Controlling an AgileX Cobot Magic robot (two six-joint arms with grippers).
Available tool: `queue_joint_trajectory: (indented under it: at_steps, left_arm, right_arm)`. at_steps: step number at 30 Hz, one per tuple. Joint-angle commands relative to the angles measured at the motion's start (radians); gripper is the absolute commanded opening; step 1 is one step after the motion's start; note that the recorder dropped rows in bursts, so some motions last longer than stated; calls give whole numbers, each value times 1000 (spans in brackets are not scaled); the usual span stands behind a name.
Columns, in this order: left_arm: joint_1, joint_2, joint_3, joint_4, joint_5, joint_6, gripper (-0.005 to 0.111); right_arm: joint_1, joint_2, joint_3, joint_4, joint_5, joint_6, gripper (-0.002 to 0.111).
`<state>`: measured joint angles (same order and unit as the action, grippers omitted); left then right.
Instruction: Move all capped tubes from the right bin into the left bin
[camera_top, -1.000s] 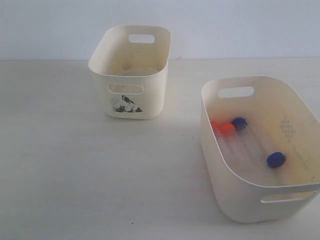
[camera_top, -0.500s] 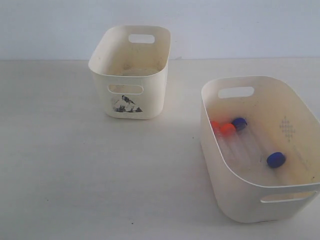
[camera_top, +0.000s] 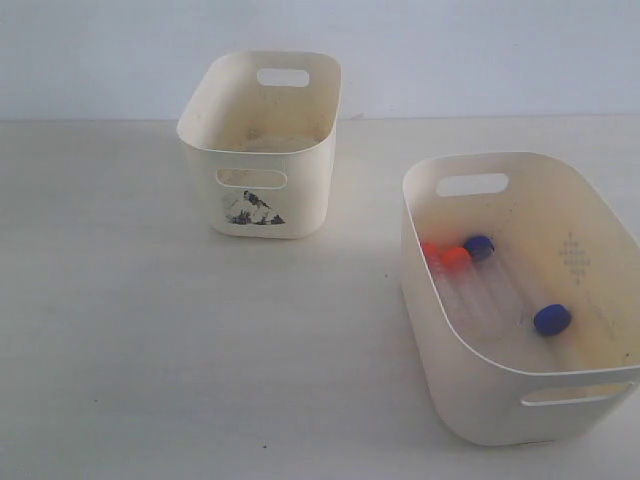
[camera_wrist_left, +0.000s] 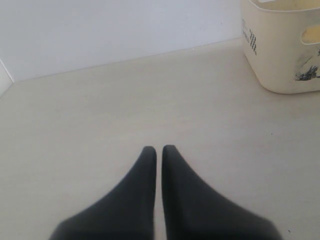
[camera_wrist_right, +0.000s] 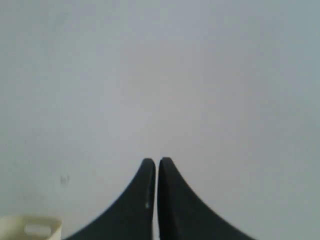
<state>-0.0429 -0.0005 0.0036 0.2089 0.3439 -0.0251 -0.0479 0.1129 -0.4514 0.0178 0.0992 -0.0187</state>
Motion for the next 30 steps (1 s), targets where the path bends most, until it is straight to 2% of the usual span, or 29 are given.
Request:
queue_joint_trajectory:
  at_steps: [1, 3, 8, 14, 18, 22, 27, 30]
  left_arm:
    - [-1, 0, -4, -3, -3, -10, 4]
    - [-1, 0, -4, -3, -3, -10, 4]
    - [-1, 0, -4, -3, -3, -10, 4]
    - [-1, 0, -4, -3, -3, -10, 4]
    - [-1, 0, -4, -3, -3, -10, 4]
    - [-1, 0, -4, -3, -3, -10, 4]
    - [-1, 0, -4, -3, -3, -10, 4]
    - [-1, 0, -4, -3, -3, -10, 4]
  right_arm:
    - [-2, 284, -226, -5, 506, -28, 2]
    - [-2, 408, -261, -5, 569, -28, 2]
    - [-2, 577, -261, -5, 525, -25, 2]
    - [-2, 598, -258, 2, 438, -17, 2]
    - [-2, 600, -258, 11, 314, -15, 2]
    - [-2, 668, -258, 153, 247, -24, 2]
    - [-2, 832, -264, 280, 246, -145, 2]
    - [12, 931, -339, 352, 361, -241, 2]
